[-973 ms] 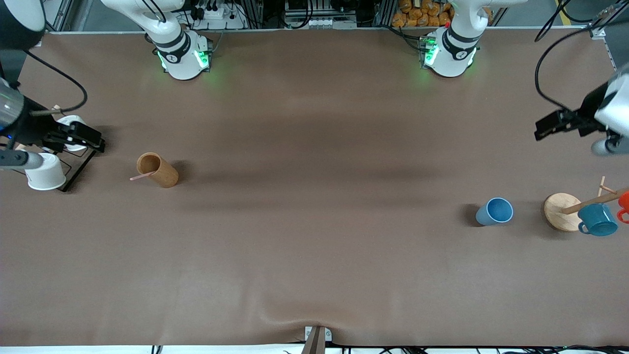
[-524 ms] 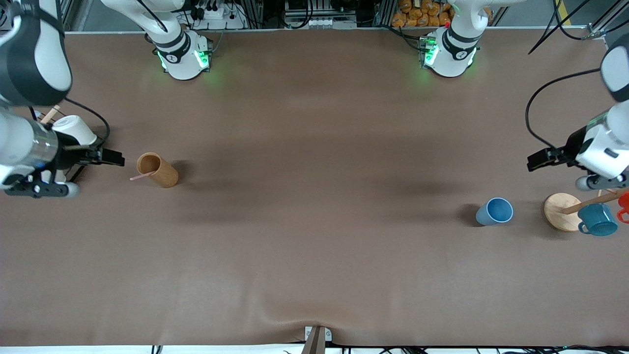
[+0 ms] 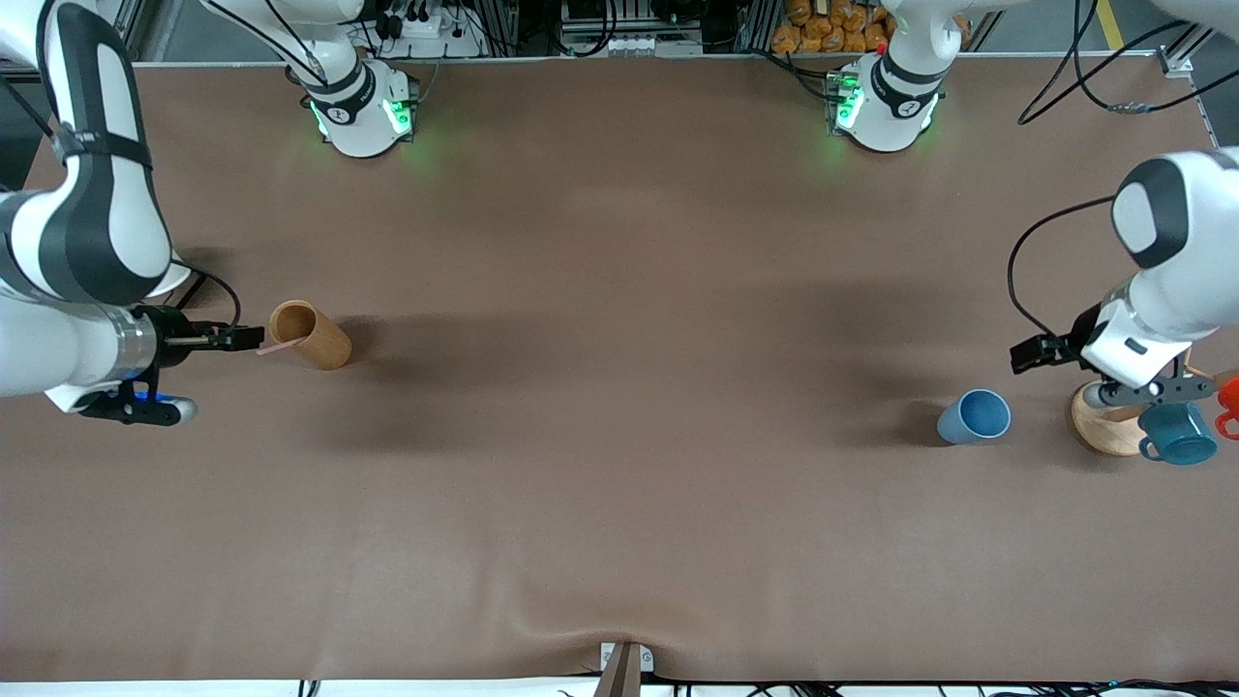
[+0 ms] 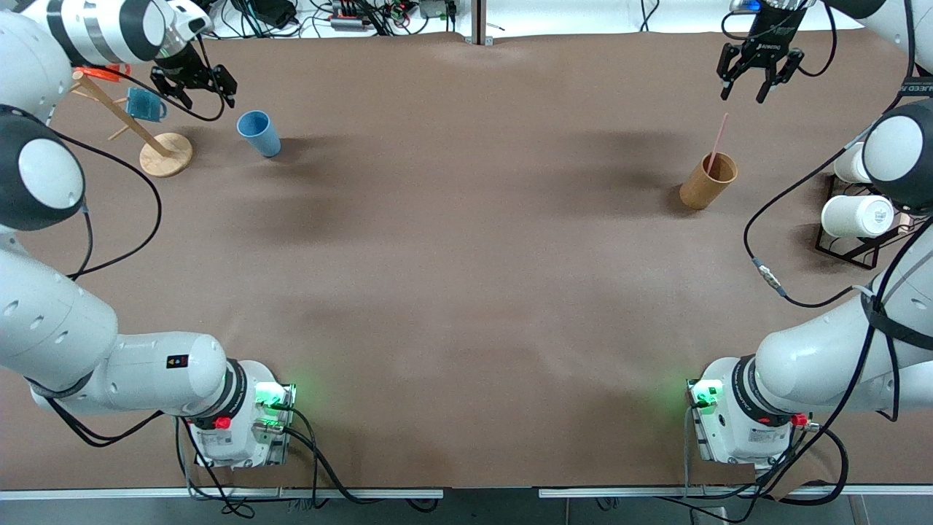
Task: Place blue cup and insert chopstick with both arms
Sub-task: 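Grasp the pink chopstick with the right gripper while the left gripper grasps the blue cup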
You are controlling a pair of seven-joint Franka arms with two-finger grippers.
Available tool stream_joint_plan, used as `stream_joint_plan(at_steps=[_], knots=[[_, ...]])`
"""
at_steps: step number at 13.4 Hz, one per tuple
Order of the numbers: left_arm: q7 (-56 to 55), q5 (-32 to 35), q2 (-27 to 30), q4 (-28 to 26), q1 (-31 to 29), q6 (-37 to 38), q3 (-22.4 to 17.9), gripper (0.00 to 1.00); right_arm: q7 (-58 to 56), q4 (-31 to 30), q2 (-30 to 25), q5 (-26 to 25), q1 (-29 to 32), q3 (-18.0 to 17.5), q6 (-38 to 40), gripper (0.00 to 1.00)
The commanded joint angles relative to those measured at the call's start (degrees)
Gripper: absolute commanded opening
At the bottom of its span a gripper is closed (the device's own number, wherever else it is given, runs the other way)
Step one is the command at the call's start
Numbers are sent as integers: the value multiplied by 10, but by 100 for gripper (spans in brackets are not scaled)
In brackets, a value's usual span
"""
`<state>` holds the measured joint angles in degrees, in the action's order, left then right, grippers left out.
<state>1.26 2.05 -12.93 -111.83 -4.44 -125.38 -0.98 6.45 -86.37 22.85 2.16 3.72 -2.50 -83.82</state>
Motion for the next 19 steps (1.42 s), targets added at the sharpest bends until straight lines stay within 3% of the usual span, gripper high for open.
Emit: stream_joint_plan(at_steps=[1, 7, 11, 13, 17, 18, 19], knots=[[8, 5, -42, 9, -1, -33, 7, 100, 15, 9, 33, 25, 17, 0, 4, 72], [8, -1, -106, 62, 0, -43, 7, 100, 29, 10, 59, 36, 11, 4, -8, 51], [8, -21, -132, 71, -1, -43, 7, 90, 31, 12, 64, 36, 10, 4, -23, 44], [8, -21, -145, 80, -2, -43, 7, 82, 31, 12, 64, 36, 10, 4, -23, 36], [7, -21, -159, 81, -2, -43, 7, 57, 31, 13, 65, 36, 11, 4, -28, 28], [7, -21, -159, 81, -3, -43, 7, 46, 31, 13, 66, 36, 12, 4, -29, 24], [8, -21, -160, 81, -2, -43, 7, 28, 31, 13, 68, 36, 11, 4, -33, 21]])
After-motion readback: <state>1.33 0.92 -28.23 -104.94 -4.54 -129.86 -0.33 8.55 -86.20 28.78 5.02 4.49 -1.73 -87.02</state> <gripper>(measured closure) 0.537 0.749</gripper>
